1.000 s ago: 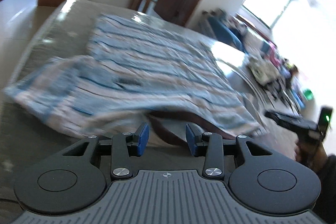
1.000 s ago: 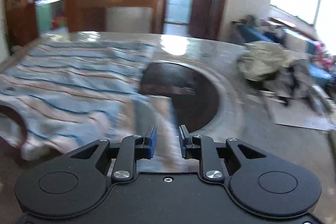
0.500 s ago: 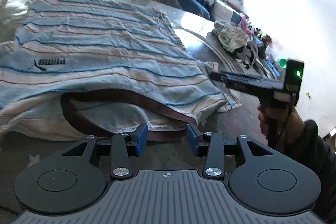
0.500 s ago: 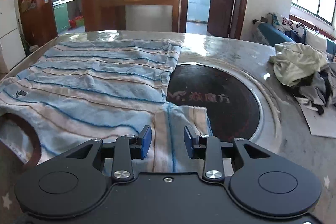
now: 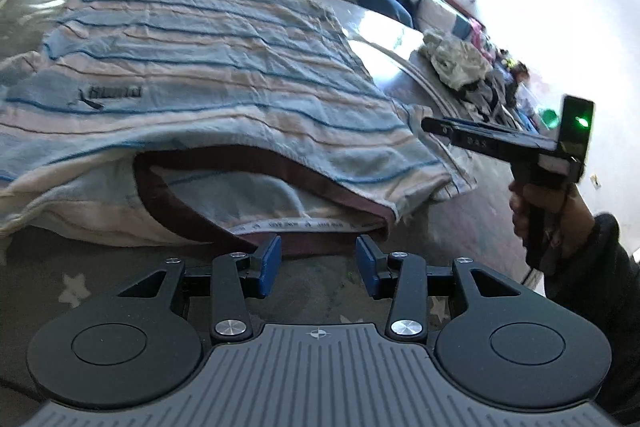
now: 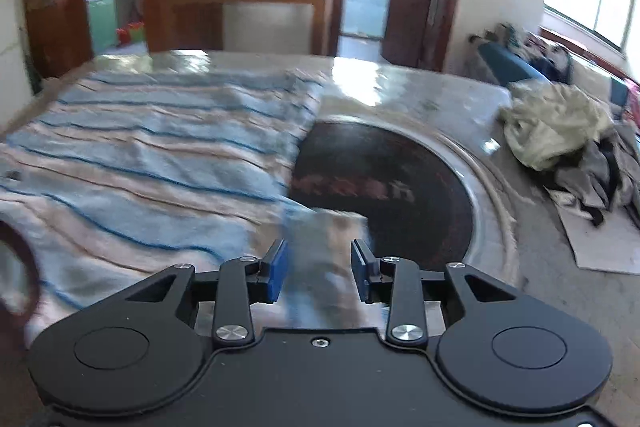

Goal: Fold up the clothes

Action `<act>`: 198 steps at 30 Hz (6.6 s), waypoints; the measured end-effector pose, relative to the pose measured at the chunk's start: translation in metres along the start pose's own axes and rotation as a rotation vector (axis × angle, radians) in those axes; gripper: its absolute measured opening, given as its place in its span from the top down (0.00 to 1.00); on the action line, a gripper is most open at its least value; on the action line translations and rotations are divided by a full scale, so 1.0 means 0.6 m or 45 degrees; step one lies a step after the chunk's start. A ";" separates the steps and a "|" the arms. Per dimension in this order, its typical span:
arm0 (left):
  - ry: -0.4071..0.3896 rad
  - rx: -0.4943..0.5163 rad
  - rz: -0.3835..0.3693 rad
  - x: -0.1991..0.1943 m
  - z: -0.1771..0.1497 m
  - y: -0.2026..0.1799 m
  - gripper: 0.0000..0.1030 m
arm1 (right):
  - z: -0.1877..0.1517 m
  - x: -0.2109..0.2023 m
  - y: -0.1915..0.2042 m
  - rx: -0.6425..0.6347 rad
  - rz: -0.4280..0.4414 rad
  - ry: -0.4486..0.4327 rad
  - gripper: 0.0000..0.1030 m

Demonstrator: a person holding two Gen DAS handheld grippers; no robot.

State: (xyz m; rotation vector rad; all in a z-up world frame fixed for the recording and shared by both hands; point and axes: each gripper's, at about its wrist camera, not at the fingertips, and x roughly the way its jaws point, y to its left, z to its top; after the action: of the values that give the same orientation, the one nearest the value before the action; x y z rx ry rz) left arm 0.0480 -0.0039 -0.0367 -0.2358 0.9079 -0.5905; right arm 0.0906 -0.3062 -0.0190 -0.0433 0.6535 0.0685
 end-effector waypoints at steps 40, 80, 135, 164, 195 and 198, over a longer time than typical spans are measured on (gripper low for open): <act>-0.124 0.109 0.516 -0.058 -0.026 0.009 0.91 | -0.024 0.023 0.091 -0.104 0.187 0.084 0.27; -0.237 0.023 0.427 -0.047 0.033 0.065 0.76 | -0.001 -0.012 0.157 -0.320 0.255 0.052 0.23; -0.307 -0.068 0.788 -0.024 0.138 0.295 0.90 | -0.012 0.036 0.154 -0.159 0.227 0.128 0.11; -0.311 0.233 0.660 -0.056 0.025 0.128 0.74 | -0.017 0.019 0.165 -0.239 0.216 0.113 0.04; -0.537 -0.446 0.791 -0.163 -0.014 0.195 0.50 | -0.042 -0.011 0.168 -0.198 0.246 0.079 0.02; -0.538 -0.580 0.775 -0.175 -0.014 0.224 0.51 | -0.047 -0.006 0.170 -0.192 0.255 0.090 0.02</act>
State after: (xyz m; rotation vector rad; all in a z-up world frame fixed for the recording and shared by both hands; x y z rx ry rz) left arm 0.0431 0.1667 -0.0295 -0.4513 0.6417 0.2351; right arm 0.0627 -0.2064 -0.0408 -0.1263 0.7214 0.3105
